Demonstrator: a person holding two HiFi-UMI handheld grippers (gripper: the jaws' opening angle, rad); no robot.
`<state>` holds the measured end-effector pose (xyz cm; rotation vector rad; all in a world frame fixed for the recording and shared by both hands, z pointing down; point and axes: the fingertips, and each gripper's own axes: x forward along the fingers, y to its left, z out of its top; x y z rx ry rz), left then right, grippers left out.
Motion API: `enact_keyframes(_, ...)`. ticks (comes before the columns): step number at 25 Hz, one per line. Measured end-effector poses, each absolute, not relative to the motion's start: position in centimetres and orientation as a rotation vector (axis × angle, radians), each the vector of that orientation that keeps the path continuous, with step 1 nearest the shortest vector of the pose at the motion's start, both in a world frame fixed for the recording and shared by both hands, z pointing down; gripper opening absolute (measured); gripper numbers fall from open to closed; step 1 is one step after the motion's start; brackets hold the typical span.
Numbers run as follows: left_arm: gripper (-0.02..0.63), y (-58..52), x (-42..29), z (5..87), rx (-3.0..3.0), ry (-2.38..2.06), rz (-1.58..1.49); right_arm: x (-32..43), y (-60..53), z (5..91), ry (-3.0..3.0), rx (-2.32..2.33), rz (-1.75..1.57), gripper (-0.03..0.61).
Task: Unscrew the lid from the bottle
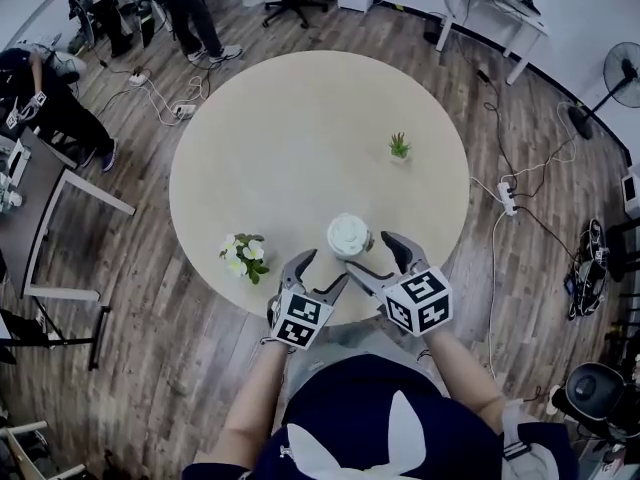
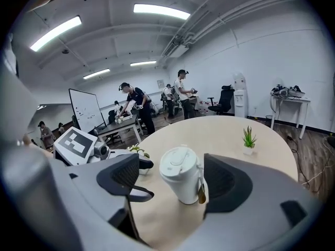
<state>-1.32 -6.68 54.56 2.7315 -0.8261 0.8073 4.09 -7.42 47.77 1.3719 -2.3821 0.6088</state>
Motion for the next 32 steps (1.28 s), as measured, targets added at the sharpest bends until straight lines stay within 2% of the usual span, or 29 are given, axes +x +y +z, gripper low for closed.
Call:
enact_keyframes(15,0.318,-8.8,1.4,59.4,2.701,-0.728,0.962,2.4,-11.2,51.4,-2.240,1.250,0.597,0.417)
enact_keyframes(18,0.318,-9.4,1.9,59.8,2.721,-0.743,0.957,2.3,-11.4,52.2,-2.200,1.247,0.599,0.411)
enact_keyframes(19,0.318,-9.6,2.1,59.9,2.731,-0.748,0.954,2.4,-11.4,52.4,-2.192,1.252,0.588,0.391)
enact_keyframes(32,0.325,-10.2,2.5,60.8,2.701,-0.738,0.933,2.3,-11.4,52.8,-2.177,1.230,0.576,0.383)
